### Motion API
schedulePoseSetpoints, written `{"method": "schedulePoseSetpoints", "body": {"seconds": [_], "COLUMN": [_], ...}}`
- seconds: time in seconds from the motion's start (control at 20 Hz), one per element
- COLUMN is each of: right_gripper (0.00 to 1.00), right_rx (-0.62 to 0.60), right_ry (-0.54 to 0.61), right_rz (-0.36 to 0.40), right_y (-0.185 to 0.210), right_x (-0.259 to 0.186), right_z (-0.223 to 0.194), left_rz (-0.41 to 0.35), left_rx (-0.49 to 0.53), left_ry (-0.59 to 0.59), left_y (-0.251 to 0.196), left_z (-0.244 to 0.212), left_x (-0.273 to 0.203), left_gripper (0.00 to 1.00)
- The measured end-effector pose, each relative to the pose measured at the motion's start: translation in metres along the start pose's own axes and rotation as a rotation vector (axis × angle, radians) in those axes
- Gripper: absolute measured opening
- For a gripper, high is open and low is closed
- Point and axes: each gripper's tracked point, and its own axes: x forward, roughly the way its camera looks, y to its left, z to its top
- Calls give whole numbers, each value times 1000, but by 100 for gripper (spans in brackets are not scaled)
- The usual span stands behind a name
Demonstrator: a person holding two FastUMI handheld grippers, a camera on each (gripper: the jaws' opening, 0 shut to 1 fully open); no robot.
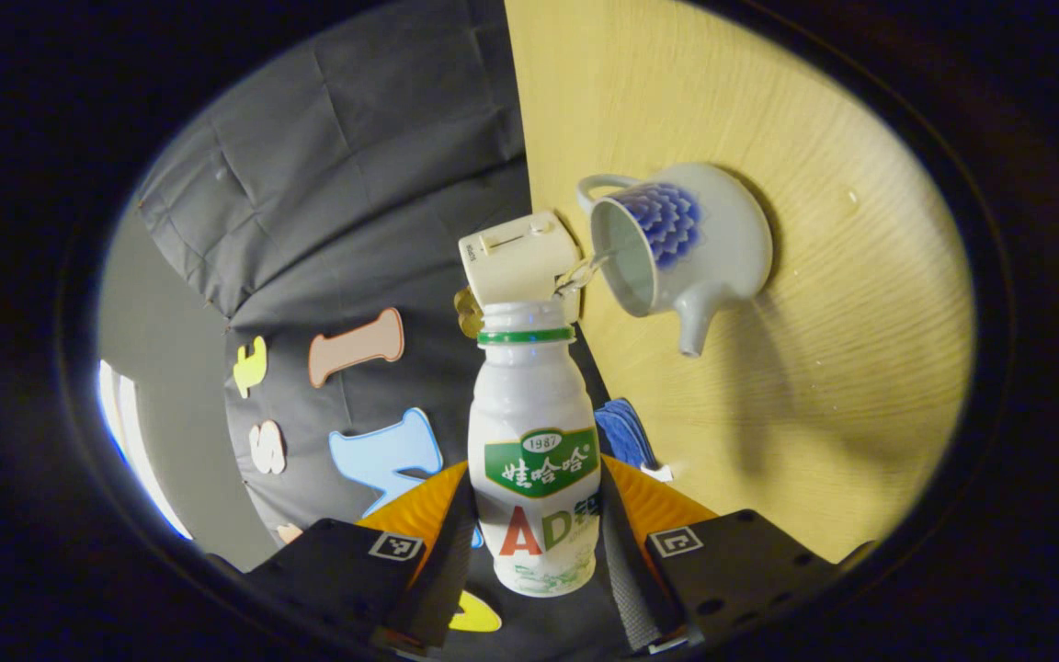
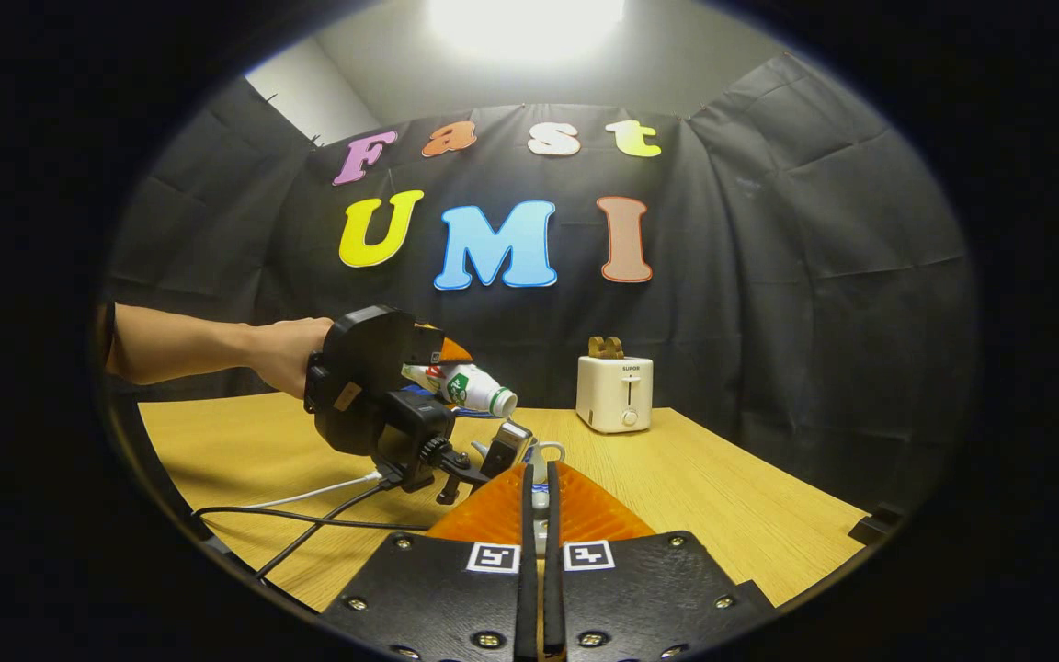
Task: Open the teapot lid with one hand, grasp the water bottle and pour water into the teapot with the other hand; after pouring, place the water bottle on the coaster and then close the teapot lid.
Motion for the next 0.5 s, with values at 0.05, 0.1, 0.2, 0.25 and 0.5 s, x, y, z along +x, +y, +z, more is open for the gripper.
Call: {"method": "schedulePoseSetpoints", "body": {"seconds": [0.05, 0.1, 0.2, 0.25, 0.5], "right_gripper": [3, 3, 3, 3, 3], "right_rx": [0, 3, 6, 2, 4], "right_ry": [1, 1, -5, -6, -7], "right_rz": [0, 2, 2, 0, 2], "right_y": [0, 0, 0, 0, 0], "right_x": [0, 0, -1, 0, -1], "right_z": [0, 0, 2, 2, 2], "left_rz": [1, 1, 1, 1, 0], "left_rx": [8, 18, 31, 40, 97], "left_ry": [-1, -3, -4, -8, -7], "left_y": [1, 4, 7, 8, 14], "left_z": [0, 0, 0, 1, 2], "left_x": [0, 0, 0, -1, 0], "left_gripper": [75, 74, 75, 72, 80]}}
